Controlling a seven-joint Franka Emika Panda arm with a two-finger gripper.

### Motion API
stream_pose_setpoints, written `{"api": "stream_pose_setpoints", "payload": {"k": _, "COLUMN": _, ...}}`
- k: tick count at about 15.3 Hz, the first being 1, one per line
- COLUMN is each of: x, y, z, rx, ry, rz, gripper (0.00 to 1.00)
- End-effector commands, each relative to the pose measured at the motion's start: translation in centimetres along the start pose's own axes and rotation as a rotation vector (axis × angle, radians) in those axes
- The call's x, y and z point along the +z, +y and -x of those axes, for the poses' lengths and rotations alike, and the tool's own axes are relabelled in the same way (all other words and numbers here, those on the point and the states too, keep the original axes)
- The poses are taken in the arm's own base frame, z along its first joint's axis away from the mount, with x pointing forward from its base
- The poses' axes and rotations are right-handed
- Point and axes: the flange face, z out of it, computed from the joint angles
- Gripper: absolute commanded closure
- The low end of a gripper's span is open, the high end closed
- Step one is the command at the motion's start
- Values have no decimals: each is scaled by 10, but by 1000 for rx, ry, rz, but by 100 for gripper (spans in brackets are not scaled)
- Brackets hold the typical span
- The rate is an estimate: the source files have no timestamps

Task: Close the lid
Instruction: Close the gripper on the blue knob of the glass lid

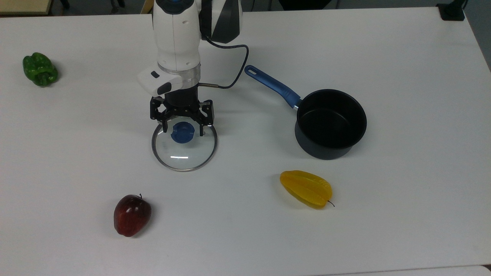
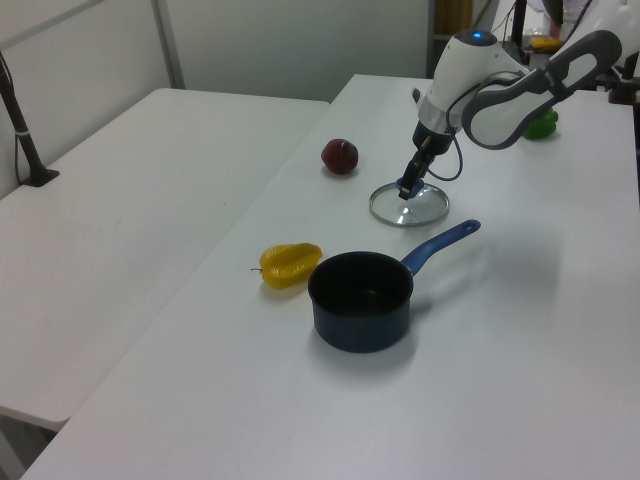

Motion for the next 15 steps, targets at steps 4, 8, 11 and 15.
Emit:
{"api": "stream_pose_setpoints", "payload": {"k": 4, "x": -2, "y": 0, "z": 1, "rx": -9, "ry": 18, "rz": 6, "gripper": 32}}
{"api": "stream_pose_setpoints", "payload": {"k": 8, "x": -5, "y": 1, "z": 0, "rx": -7, "ry": 22, "rz": 7, "gripper": 52}}
{"api": "stream_pose_setpoints", "payload": {"k": 11, "x": -10, "y": 2, "z": -2, "rx": 7, "ry": 24, "rz": 7, "gripper": 54}}
{"api": "stream_pose_setpoints", "payload": {"k": 15, "x": -27, "y": 1, "z": -7, "rx": 39, "ry": 21, "rz": 6, "gripper": 54}}
